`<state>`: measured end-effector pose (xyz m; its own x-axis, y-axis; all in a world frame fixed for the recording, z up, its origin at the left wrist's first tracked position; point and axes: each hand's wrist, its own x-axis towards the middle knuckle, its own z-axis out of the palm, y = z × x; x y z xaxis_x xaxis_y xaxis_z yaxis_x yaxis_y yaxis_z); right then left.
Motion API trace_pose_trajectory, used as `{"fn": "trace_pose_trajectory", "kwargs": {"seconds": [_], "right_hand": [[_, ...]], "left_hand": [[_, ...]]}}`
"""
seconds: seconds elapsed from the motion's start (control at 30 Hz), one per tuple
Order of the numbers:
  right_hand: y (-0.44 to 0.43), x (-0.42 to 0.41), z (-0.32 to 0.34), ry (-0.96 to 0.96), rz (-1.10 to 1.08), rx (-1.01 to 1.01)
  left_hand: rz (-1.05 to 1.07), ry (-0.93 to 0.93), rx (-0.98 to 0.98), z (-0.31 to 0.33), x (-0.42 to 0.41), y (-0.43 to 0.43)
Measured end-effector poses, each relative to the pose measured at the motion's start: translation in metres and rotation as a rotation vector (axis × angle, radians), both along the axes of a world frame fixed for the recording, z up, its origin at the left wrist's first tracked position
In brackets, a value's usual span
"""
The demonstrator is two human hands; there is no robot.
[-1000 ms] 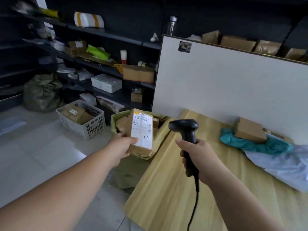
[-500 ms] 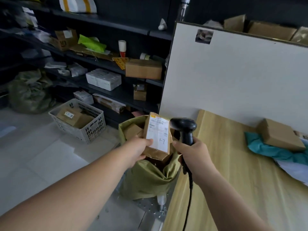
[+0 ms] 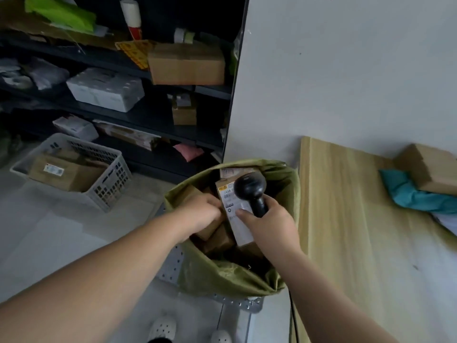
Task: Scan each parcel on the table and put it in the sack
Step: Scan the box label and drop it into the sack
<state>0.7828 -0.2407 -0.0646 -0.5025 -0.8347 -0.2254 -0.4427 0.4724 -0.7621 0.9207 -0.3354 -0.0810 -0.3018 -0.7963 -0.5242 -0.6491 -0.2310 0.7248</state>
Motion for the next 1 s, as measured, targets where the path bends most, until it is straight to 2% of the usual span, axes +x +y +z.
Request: {"fn": "trace_pose_trajectory", "kwargs": {"seconds": [0.1,0.17,0.23,0.33,0.47,0.57,0.63,0.73,0.87,1.0], "right_hand": [[-0.01,0.019,-0.014,0.084,-0.055,0.05],[-0.016,0.03,-0.022,0.117,-0.089,0.067],[-0.021,0.038,-0.03,0.129,-0.152,0.078],[-0.03,0.045,-0.037,0.088,-0.213,0.093],[-0.043,0.046,-0.041,-0.107,-0.229,0.089],[-0.046,0.047,-0.036,-0.317,-0.292,-0.04],[-0.045,0.047,-0.033,-0.372,-0.33,-0.089],[-0.044,0.049,-0.032,-0.373,-0.384,-0.112],[-0.041,0.053,-0.038,-0.355,-0.434,-0.162],[-0.038,0.048,-0.037,-0.371,-0.451,-0.204]], "left_hand": [[-0.077,-0.347,-0.484,-0.012,0.021,-0.05],[-0.142,-0.47,-0.631,-0.027,0.033,-0.081],[-0.219,-0.532,-0.619,-0.045,0.036,-0.106],[-0.298,-0.559,-0.457,-0.07,0.029,-0.131],[-0.336,-0.511,-0.354,-0.094,0.033,-0.148],[-0.255,-0.394,-0.42,-0.094,0.038,-0.159],[-0.237,-0.367,-0.475,-0.087,0.035,-0.166],[-0.304,-0.338,-0.424,-0.087,0.031,-0.169],[-0.441,-0.466,-0.436,-0.112,0.034,-0.165],[-0.326,-0.403,-0.56,-0.114,0.031,-0.169]]}}
